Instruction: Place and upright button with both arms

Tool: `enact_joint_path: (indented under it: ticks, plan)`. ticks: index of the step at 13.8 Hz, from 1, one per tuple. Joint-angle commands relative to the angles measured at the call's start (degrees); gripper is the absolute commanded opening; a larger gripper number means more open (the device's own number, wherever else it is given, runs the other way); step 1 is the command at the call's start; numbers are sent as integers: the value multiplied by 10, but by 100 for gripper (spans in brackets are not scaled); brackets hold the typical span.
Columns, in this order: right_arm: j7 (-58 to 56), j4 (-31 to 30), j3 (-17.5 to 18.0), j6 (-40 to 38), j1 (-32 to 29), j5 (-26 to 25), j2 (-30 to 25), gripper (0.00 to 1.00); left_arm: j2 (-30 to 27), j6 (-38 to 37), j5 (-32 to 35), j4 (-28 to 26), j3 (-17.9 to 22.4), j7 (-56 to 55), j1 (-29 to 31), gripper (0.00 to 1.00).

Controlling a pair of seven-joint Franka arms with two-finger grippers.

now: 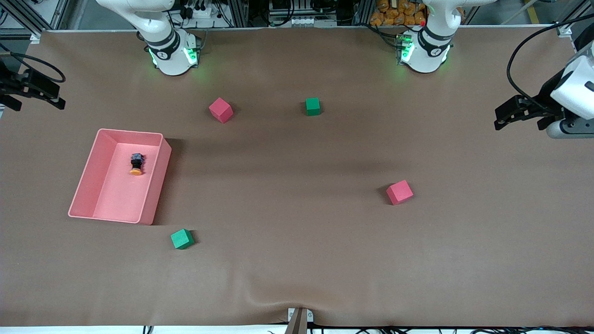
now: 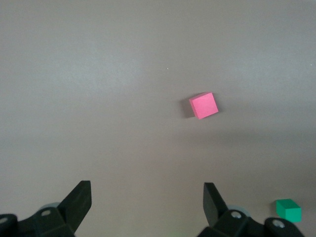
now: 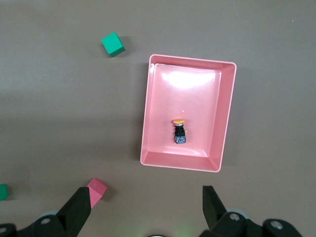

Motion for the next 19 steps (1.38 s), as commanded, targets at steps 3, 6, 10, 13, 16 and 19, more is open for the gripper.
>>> enact_joint_path:
  ticks: [3, 6, 10, 13, 16, 19]
  plan:
    - [11, 30, 8, -21, -12, -7, 29, 100, -8, -28, -1, 22, 1, -1, 6, 100]
    - [12, 30, 4, -20, -17, -2, 26, 100, -6, -33, -1, 25, 4, 6, 8, 100]
    - [8, 29, 12, -7, -7, -5, 29, 100, -8, -33, -3, 25, 6, 8, 11, 100]
    - [10, 29, 10, 8, -13, 2, 26, 100, -8, -33, -2, 24, 6, 9, 12, 100]
    - [11, 29, 12, 6, -9, 3, 25, 100, -10, -33, -5, 24, 4, 11, 12, 100]
    - [11, 29, 12, 6, -9, 3, 25, 100, -9, -32, -7, 25, 6, 14, 13, 100]
